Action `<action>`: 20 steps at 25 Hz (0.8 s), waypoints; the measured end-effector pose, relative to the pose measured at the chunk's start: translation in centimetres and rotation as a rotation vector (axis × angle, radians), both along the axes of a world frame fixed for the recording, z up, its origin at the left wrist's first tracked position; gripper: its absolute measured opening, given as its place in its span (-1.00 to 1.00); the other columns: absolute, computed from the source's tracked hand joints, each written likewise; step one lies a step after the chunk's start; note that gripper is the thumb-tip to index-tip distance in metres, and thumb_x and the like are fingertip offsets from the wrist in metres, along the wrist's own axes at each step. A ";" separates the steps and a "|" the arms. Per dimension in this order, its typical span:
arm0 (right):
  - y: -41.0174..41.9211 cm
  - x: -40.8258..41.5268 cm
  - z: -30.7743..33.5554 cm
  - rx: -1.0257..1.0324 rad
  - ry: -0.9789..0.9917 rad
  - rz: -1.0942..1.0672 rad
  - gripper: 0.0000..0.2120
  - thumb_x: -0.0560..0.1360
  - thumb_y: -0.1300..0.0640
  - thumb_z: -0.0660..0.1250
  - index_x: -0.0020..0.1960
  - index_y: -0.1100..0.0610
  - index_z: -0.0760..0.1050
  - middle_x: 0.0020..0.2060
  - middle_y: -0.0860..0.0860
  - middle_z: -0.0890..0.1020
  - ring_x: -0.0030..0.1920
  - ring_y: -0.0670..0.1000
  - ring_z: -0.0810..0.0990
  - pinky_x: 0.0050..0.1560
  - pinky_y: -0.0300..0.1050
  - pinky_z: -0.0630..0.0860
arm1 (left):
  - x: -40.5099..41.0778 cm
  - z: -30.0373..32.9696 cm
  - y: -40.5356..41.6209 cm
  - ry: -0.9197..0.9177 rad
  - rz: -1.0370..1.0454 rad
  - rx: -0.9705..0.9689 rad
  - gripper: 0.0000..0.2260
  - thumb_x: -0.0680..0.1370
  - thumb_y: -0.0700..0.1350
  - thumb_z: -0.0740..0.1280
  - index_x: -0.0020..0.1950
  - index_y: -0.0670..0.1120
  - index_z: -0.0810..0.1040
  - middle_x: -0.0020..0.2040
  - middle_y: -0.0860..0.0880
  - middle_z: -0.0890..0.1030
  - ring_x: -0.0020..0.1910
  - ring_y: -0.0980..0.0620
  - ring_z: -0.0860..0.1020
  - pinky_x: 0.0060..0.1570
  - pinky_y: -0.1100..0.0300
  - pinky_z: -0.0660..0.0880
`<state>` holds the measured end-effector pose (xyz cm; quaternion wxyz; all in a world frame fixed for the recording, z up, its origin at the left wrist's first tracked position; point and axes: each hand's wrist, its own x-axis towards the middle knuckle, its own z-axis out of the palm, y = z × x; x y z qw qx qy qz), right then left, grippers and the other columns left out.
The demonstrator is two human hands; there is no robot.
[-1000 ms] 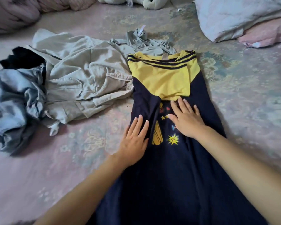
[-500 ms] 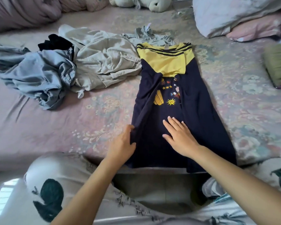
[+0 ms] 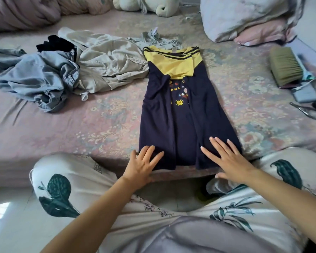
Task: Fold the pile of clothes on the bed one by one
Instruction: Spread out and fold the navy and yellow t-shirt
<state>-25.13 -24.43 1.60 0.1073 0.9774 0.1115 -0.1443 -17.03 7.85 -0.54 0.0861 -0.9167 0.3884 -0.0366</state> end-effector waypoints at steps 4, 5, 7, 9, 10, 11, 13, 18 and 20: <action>-0.2 0.3 -0.4 -0.006 -0.182 -0.057 0.08 0.03 0.23 0.56 0.47 0.16 0.15 0.37 0.31 0.36 0.35 0.28 0.39 0.26 0.26 0.37 | 0.3 -0.5 -0.2 -0.064 -0.013 -0.163 -0.17 0.09 -0.17 0.56 0.31 -0.11 0.33 0.16 -0.18 0.56 0.10 -0.15 0.48 -0.08 -0.04 0.52; -0.6 0.5 -0.4 0.012 -0.217 -0.063 -0.02 0.07 0.23 0.53 0.42 0.20 0.19 0.33 0.32 0.40 0.32 0.29 0.43 0.23 0.23 0.42 | 0.6 -0.6 0.1 -0.051 -0.014 -0.323 -0.29 0.13 -0.25 0.53 0.23 -0.16 0.37 0.11 -0.19 0.56 0.04 -0.15 0.50 -0.12 -0.02 0.56; -1.4 0.3 0.1 0.018 -0.275 -0.128 -0.28 0.23 0.19 0.36 0.36 0.23 0.24 0.27 0.35 0.46 0.25 0.32 0.49 0.15 0.25 0.46 | 0.4 -0.2 0.5 0.092 0.147 -0.667 -0.52 0.24 -0.38 0.45 0.13 -0.22 0.42 0.06 -0.21 0.49 -0.05 -0.17 0.48 -0.13 -0.03 0.55; -2.0 -0.5 0.0 0.030 -0.263 -0.251 -0.33 0.25 0.17 0.32 0.35 0.27 0.31 0.24 0.40 0.46 0.20 0.38 0.50 0.09 0.32 0.46 | -0.5 0.2 0.0 0.335 0.497 -0.929 -0.64 0.38 -0.41 0.34 0.12 -0.20 0.37 0.07 -0.18 0.41 -0.07 -0.17 0.46 -0.08 -0.04 0.50; -2.0 -0.8 0.0 0.056 -0.245 -0.318 -0.27 0.20 0.19 0.43 0.35 0.30 0.35 0.24 0.42 0.44 0.19 0.40 0.49 0.08 0.34 0.46 | -1.1 0.7 -0.7 0.477 0.669 -1.053 -0.68 0.43 -0.39 0.29 0.11 -0.17 0.32 0.05 -0.15 0.41 -0.07 -0.14 0.46 -0.07 -0.03 0.48; -2.0 -1.2 0.0 0.096 -0.230 -0.387 -0.19 0.16 0.22 0.51 0.38 0.30 0.35 0.25 0.42 0.42 0.20 0.42 0.46 0.09 0.33 0.45 | -1.7 1.0 -1.7 0.582 0.793 -1.190 -0.71 0.47 -0.38 0.27 0.09 -0.14 0.27 -0.01 -0.13 0.43 -0.09 -0.12 0.46 -0.12 0.05 0.48; -1.8 -1.5 0.1 0.181 -0.239 -0.489 -0.16 0.19 0.24 0.56 0.41 0.27 0.33 0.25 0.38 0.41 0.20 0.41 0.42 0.11 0.30 0.44 | -2.4 1.7 -3.3 0.697 0.945 -1.381 -0.73 0.51 -0.37 0.23 0.10 -0.14 0.22 -0.14 -0.06 0.45 -0.14 -0.06 0.46 -0.25 0.21 0.43; -1.0 -1.2 0.1 0.542 -0.445 -0.722 -0.35 0.36 0.43 0.35 0.41 0.22 0.28 0.17 0.30 0.41 0.13 0.32 0.42 0.07 0.13 0.44 | -3.4 3.0 -3.9 0.623 0.990 -1.389 -0.70 0.50 -0.39 0.22 0.11 -0.07 0.28 -0.09 -0.02 0.47 -0.16 0.03 0.48 -0.31 0.34 0.36; -0.7 -1.5 -0.4 0.570 -0.397 -0.679 -0.26 0.35 0.52 0.27 0.47 0.15 0.21 0.22 0.27 0.36 0.14 0.30 0.43 0.08 0.09 0.46 | -3.9 3.9 -3.6 0.595 0.961 -1.344 -0.71 0.50 -0.41 0.19 0.07 -0.06 0.33 -0.12 -0.01 0.48 -0.19 0.01 0.48 -0.31 0.33 0.37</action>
